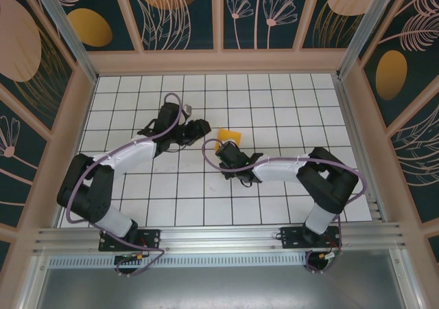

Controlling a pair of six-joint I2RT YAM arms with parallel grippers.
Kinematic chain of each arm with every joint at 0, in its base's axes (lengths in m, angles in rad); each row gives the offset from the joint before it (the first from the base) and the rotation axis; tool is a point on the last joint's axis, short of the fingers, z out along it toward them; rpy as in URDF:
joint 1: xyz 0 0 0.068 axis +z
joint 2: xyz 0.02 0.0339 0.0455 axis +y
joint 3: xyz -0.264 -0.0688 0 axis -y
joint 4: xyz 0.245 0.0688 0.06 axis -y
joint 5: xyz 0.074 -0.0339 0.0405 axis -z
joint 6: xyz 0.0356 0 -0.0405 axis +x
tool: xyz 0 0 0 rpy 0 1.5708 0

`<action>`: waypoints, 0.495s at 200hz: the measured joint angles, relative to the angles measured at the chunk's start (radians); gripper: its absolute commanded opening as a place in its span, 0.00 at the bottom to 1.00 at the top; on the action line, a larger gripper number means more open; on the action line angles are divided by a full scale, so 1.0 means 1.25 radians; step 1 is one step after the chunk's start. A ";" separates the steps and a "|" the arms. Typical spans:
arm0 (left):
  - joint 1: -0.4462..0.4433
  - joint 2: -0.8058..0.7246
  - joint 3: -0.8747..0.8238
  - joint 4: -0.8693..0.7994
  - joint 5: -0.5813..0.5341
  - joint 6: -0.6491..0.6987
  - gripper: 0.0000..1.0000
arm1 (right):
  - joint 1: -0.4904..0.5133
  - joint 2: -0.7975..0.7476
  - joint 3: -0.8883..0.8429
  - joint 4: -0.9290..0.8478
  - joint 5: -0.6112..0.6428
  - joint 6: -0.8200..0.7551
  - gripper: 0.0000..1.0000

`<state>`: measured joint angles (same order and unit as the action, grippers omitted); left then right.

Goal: Fold a paper plane with a square sheet of paper (fold left side to right side)
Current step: Fourth fold the wing at the center of the table.

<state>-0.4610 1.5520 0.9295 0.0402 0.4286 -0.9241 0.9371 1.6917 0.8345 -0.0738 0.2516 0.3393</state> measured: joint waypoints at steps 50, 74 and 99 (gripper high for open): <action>0.018 -0.012 -0.034 0.016 0.010 0.005 0.51 | -0.042 -0.022 -0.055 0.063 -0.073 0.002 0.10; 0.011 0.006 -0.046 0.035 0.028 0.002 0.51 | -0.081 -0.057 -0.097 0.089 -0.134 0.002 0.10; -0.021 0.053 -0.039 0.067 0.048 -0.001 0.47 | -0.119 -0.081 -0.125 0.112 -0.202 -0.001 0.09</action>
<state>-0.4870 1.6180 0.8803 0.1238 0.4885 -0.9249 0.7879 1.5906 0.6781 0.0662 -0.0006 0.3386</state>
